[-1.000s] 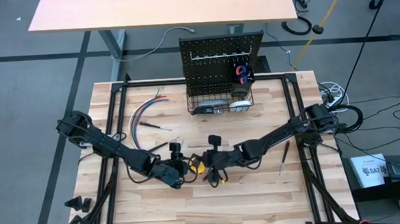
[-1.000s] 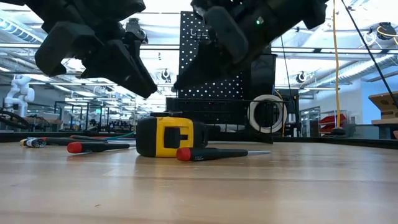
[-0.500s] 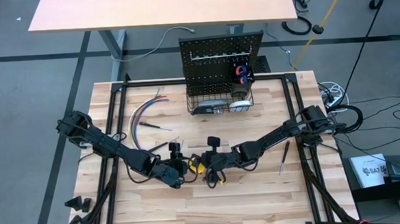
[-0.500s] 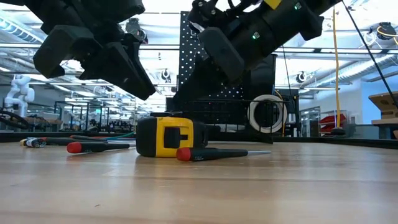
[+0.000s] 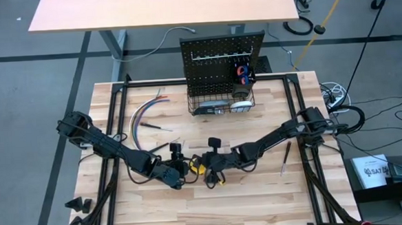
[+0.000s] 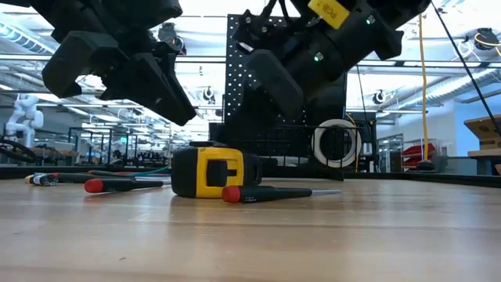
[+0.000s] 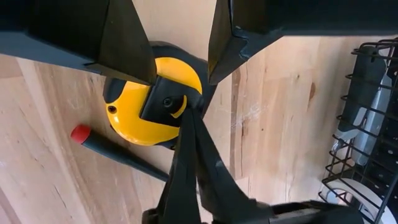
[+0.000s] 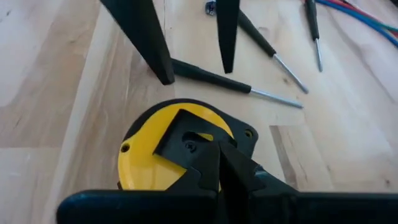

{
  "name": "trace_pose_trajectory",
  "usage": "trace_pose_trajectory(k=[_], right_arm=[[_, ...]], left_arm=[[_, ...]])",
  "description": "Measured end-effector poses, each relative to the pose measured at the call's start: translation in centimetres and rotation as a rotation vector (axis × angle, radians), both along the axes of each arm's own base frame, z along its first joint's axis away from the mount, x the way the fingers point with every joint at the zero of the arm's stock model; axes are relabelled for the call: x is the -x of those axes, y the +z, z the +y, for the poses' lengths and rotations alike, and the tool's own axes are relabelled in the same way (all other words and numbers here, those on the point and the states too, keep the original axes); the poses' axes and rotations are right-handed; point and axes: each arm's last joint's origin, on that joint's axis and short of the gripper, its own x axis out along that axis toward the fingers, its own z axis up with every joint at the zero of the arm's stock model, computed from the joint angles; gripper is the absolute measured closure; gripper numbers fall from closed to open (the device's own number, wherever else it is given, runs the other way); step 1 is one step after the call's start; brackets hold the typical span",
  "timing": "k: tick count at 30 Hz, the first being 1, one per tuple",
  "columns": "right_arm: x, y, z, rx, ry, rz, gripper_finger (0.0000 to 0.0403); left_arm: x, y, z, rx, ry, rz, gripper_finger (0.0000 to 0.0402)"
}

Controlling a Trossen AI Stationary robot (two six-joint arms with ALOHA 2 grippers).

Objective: Hang tools onto peg board
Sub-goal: Hang the yellow tape measure on the pegboard

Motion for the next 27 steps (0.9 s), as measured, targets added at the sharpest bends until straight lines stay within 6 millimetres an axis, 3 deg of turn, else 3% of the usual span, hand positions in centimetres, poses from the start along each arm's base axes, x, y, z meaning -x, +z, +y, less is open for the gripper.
trace_pose_trajectory(k=[14, 27], right_arm=[[-0.1, -0.2, -1.8, -0.047, -0.092, 0.034, 0.0403], [-0.1, -0.7, -4.6, -0.297, -0.204, 0.093, 0.0403]], left_arm=[[0.2, 0.5, -0.6, 0.008, -0.022, -0.015, 0.0249], [0.1, 0.9, -0.8, 0.010, -0.031, -0.027, 0.0249]])
